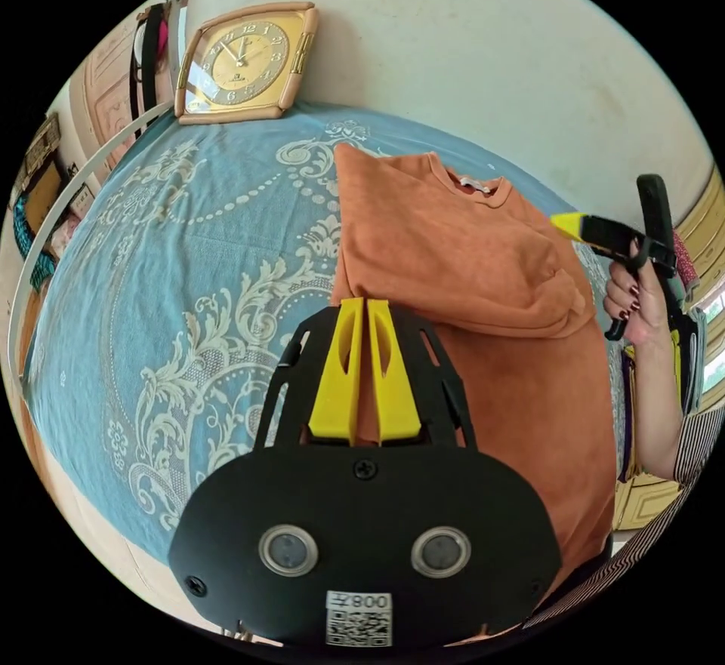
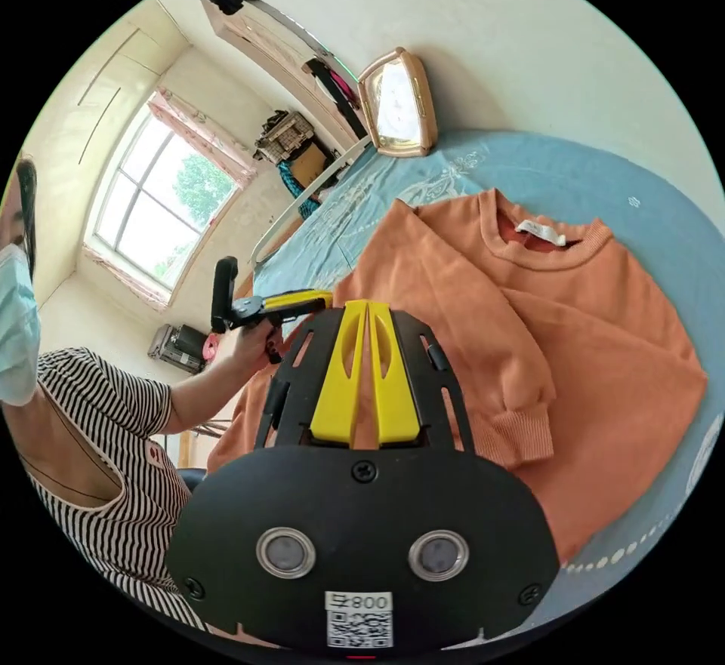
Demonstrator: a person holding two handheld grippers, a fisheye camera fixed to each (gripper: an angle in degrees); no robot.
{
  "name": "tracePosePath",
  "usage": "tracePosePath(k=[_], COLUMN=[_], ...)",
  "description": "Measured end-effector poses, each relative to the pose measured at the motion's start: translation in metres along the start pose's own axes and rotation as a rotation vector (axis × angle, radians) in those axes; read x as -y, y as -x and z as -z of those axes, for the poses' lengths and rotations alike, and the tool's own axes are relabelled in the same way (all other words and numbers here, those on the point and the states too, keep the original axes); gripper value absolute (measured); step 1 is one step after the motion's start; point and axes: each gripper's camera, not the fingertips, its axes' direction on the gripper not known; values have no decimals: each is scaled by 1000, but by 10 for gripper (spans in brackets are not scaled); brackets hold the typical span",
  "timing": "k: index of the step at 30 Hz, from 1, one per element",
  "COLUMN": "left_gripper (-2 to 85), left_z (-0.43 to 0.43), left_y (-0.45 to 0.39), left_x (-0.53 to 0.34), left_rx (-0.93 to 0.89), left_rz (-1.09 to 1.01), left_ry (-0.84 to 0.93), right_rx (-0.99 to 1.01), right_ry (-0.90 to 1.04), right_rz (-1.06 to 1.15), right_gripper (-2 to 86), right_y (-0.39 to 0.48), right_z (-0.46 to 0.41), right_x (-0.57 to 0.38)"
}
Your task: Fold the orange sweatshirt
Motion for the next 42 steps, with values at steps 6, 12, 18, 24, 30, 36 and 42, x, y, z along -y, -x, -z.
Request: tracePosePath(k=[6,12,18,24,30,36,42], left_gripper=[5,2,2,2,4,18,77], left_z=[4,5,21,1,30,32,-6], left_y=[-9,10,15,-3,-3,-61,-152], left_x=[4,1,-4,-5,-12,-1,21], left_rx=[2,124,41,69,11,-346,-385], left_rz=[-86,-40,0,-88,-70,-223,-497], left_ry=[-30,-50,-91,18,-52,-129,-7], right_rx=[-132,-206,-256,-278,-189,-302,-401], right_ry=[108,249,253,217,104,-23,-19], right_rz=[35,-8,9,0,11,-177,-306], right_gripper=[2,2,3,3,2,4,25], right_y=[14,15,27,35,63,32,-13], right_z=[-98,-167,-173,-167,-68,65,96], right_x=[100,134,130,117,75,-53,-122])
